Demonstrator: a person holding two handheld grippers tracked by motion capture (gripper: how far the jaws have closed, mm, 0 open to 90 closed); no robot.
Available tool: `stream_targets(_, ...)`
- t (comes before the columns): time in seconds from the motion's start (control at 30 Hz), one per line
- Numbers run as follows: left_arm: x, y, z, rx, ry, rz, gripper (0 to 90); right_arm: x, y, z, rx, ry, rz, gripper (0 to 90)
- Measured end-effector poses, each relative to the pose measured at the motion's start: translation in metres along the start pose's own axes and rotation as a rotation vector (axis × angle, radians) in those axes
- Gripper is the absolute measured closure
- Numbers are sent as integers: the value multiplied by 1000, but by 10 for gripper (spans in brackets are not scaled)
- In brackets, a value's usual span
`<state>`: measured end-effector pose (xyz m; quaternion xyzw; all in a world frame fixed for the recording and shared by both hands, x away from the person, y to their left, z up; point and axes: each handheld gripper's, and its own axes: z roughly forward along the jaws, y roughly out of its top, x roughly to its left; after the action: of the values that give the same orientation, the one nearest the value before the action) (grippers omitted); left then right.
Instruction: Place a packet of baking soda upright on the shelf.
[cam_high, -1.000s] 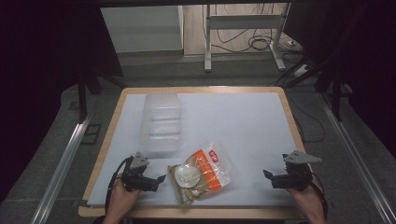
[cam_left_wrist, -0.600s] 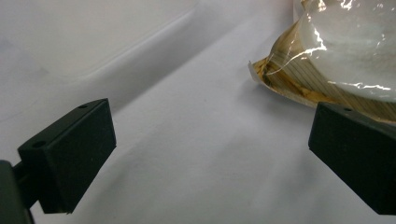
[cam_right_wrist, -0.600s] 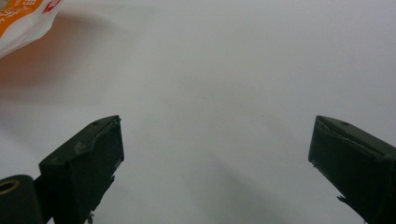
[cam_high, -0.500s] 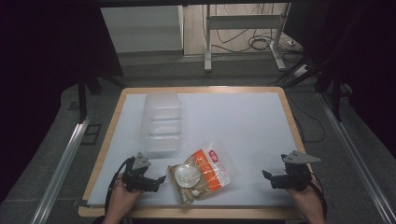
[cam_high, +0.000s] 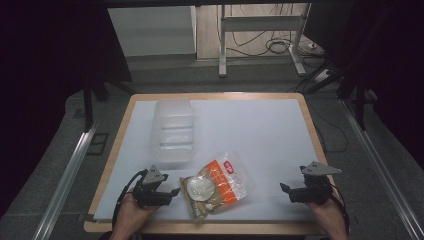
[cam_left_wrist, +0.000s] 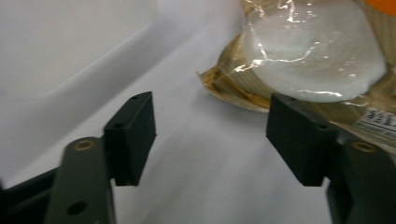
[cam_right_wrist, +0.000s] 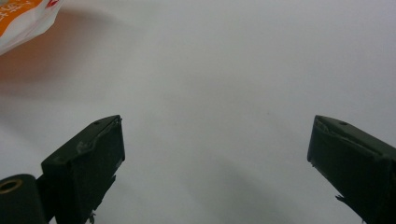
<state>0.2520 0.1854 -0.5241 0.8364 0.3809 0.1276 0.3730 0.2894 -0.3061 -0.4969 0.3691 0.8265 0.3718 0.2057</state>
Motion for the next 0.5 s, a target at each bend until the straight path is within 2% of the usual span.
stream_targets(0.1, -1, 1, 1, 19, -36, -3, 441, 0, 0, 0, 2, 2, 0, 45)
stream_targets(0.17, -3, 1, 2, 30, -55, 11, 513, 0, 0, 1, 7, 4, -4, 46)
stream_targets(0.27, -5, 1, 4, 68, -74, 45, 657, 1, 0, 2, 11, 5, -6, 47)
stream_targets(0.33, -8, 1, 6, 104, -82, 83, 752, 1, 0, 2, 14, 6, -6, 48)
stream_targets(0.4, -12, 1, 11, 136, -98, 108, 818, 1, 0, 2, 13, 9, -6, 49)
stream_targets(0.5, -19, 3, 14, 148, -120, 129, 879, 1, 0, 3, 17, 15, -4, 51)
